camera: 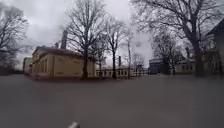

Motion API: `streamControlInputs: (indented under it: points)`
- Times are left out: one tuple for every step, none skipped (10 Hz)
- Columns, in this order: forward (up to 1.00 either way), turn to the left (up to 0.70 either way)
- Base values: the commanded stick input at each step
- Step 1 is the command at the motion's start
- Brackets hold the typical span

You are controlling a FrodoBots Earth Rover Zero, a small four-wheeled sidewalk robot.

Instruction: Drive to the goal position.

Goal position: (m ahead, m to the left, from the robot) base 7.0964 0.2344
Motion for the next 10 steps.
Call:
streamControlInputs:
  points:
    - [1.0, 0.0]
    - [1.0, 0.0]
    - [1.0, 0.0]
    - [1.0, 0.0]
    - [1.0, 0.0]
    - [1.0, 0.0]
    - [1.0, 0.0]
    - [1.0, 0.0]
    - [1.0, 0.0]
    - [1.0, 0.0]
